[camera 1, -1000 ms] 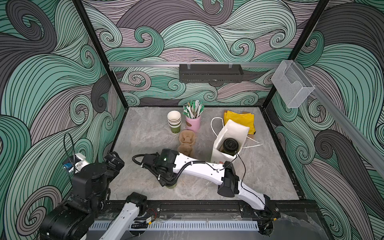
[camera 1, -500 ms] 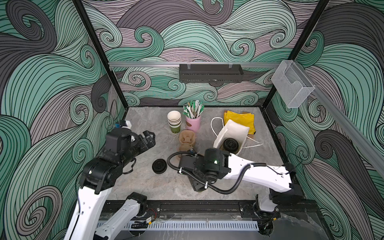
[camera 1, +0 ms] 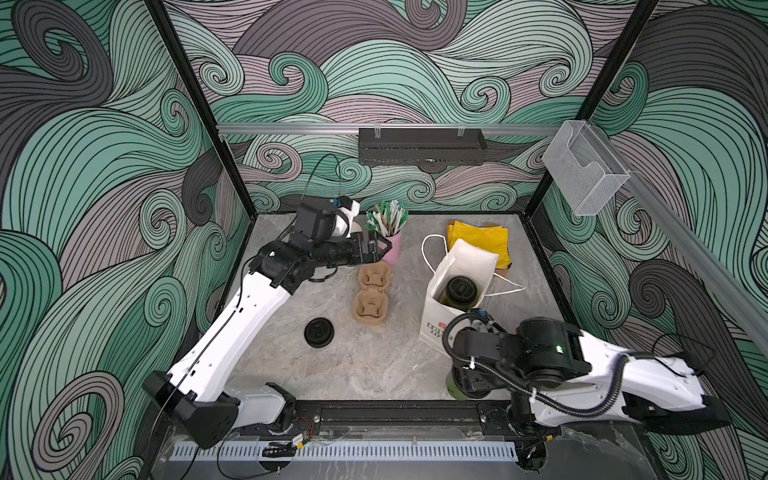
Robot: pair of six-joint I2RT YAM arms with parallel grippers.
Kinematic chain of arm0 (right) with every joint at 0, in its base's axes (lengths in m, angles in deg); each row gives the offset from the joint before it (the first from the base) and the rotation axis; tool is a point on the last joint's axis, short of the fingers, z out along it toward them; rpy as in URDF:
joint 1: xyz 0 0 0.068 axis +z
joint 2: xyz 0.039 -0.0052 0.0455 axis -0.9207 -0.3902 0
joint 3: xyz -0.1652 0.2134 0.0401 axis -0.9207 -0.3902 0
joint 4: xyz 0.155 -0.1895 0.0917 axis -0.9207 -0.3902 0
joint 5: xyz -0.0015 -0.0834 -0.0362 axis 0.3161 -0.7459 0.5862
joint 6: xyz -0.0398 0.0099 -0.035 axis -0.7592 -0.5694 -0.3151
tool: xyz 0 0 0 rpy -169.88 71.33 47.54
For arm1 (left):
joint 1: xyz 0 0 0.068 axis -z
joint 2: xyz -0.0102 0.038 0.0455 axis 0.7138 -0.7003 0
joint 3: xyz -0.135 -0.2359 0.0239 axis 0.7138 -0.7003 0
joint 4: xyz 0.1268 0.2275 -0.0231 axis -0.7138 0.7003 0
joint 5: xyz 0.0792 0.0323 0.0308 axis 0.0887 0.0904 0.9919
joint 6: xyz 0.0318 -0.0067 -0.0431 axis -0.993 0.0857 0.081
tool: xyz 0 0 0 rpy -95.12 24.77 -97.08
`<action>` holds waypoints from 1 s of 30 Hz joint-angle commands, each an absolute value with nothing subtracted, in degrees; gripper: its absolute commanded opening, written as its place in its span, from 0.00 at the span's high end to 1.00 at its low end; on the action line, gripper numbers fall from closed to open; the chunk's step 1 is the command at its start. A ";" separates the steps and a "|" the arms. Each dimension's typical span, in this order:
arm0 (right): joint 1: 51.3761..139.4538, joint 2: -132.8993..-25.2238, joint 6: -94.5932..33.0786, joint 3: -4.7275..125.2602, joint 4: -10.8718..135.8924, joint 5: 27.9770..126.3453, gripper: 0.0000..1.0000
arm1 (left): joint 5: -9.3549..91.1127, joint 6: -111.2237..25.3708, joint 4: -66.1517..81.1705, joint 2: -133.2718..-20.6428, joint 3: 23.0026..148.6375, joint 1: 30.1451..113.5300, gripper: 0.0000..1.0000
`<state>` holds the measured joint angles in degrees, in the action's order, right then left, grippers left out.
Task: Pack the takeout coffee
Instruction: 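Carry the green cup toward the bag with the right gripper while left reaches bag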
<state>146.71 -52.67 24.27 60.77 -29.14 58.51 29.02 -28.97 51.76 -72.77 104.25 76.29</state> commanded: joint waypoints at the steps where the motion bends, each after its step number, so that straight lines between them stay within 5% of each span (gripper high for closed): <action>1: 144.77 -49.93 29.27 59.37 -32.27 58.14 0.37 | 22.10 -34.16 51.40 -80.83 111.29 78.96 0.04; 19: 133.70 -46.15 21.07 64.55 -40.48 57.36 0.36 | 33.00 -46.69 78.38 -109.16 147.83 89.53 0.02; 30: 133.39 -44.27 21.73 65.10 -41.43 56.41 0.36 | 37.27 -47.05 86.86 -116.53 158.47 91.95 0.27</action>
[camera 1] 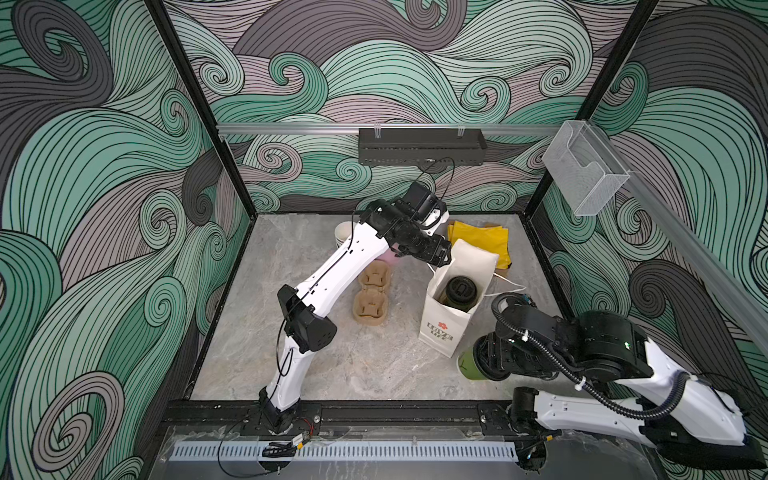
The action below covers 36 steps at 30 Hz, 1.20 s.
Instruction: Pack the takeout coffee
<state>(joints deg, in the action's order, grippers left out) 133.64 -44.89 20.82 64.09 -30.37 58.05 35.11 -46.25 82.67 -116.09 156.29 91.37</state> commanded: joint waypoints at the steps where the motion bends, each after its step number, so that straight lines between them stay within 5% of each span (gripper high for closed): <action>1: 133.43 -44.27 21.62 65.10 -41.51 56.31 0.36 | 37.52 -47.05 87.17 -116.79 158.45 91.95 0.31; 31: 133.16 -43.01 21.33 65.01 -41.48 55.51 0.37 | 40.32 -38.55 84.60 -118.91 158.69 93.52 1.00; 36: 133.06 -42.72 21.25 65.23 -41.48 55.33 0.37 | 45.21 -33.10 82.80 -116.15 155.60 93.81 1.00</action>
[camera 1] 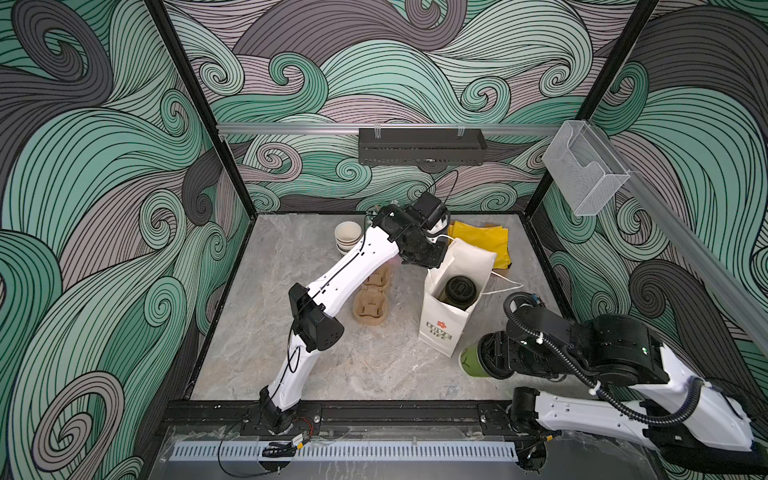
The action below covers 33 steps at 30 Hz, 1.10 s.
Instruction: Pack the takeout coffee
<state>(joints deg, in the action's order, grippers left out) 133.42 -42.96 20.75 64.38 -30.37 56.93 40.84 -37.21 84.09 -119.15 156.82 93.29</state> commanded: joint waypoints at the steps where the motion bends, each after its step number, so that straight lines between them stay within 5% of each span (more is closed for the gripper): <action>1: 133.07 -42.61 21.24 65.27 -41.45 55.38 0.37 | 46.23 -31.76 81.78 -115.05 153.88 93.95 1.00; 11: 133.04 -42.40 20.89 65.81 -41.52 55.07 0.37 | 53.69 -20.03 69.60 -102.54 134.08 94.92 1.00; 20: 132.95 -42.32 20.45 66.37 -41.48 54.80 0.37 | 55.59 -15.74 70.69 -101.48 132.43 96.61 0.99; 24: 132.96 -42.92 19.96 67.45 -41.52 54.46 0.37 | 56.17 -15.06 72.00 -101.10 132.08 96.61 0.77; 33: 132.55 -45.29 17.94 70.78 -41.48 54.36 0.37 | 60.14 -15.83 67.00 -95.59 126.32 96.61 0.46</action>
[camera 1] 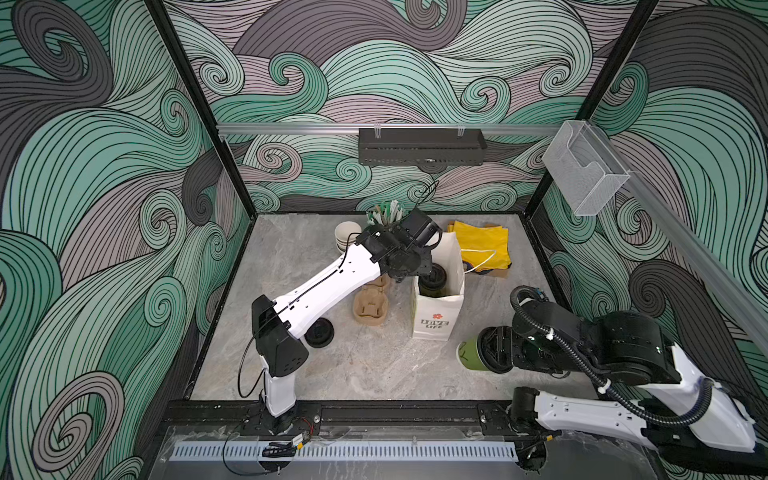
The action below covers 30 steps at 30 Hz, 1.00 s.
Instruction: Pack the takeout coffee
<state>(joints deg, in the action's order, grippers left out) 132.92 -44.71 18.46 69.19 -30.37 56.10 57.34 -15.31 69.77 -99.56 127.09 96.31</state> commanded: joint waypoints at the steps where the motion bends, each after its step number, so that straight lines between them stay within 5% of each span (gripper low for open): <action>1: 132.43 -45.64 17.67 71.70 -41.49 54.32 0.37 | 60.46 -16.35 66.12 -94.41 125.36 96.46 0.40; 4: 131.94 -47.47 16.39 74.94 -41.47 54.02 0.37 | 61.32 -17.63 66.03 -92.00 124.49 96.40 0.27; 10: 130.93 -52.20 12.82 84.26 -41.51 53.67 0.37 | 60.59 -19.39 65.56 -87.13 123.09 96.30 0.18; 30: 116.09 -76.65 -3.27 111.90 -41.48 57.46 0.36 | 51.34 -22.42 59.72 -72.91 111.16 86.02 0.17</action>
